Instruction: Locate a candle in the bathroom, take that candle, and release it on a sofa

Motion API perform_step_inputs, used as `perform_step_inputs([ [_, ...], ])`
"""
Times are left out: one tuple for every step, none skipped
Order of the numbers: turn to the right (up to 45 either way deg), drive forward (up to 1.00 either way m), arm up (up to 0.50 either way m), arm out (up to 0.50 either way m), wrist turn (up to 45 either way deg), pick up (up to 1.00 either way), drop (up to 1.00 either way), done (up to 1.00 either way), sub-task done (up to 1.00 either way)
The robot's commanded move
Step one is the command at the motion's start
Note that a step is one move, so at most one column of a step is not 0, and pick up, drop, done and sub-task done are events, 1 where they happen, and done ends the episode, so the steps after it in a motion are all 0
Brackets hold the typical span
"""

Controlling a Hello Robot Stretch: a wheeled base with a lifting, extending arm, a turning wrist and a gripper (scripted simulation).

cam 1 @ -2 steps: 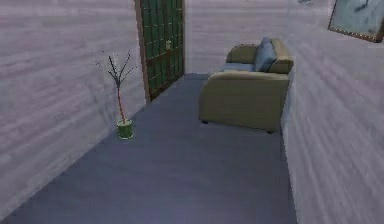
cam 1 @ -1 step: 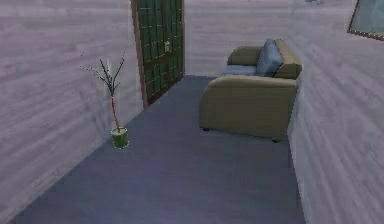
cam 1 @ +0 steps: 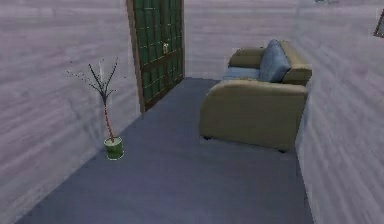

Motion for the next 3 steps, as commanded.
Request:
perform_step_inputs([
  [-9.0, 0.00, 0.00, 0.00, 0.0, 0.00, 0.00, 0.00, 0.00],
  [0.0, 1.00, 0.00, 0.00, 0.0, 0.00, 0.00, 0.00, 0.00],
  [-3.0, 0.00, 0.00, 0.00, 0.0, 0.00, 0.00, 0.00, 0.00],
])
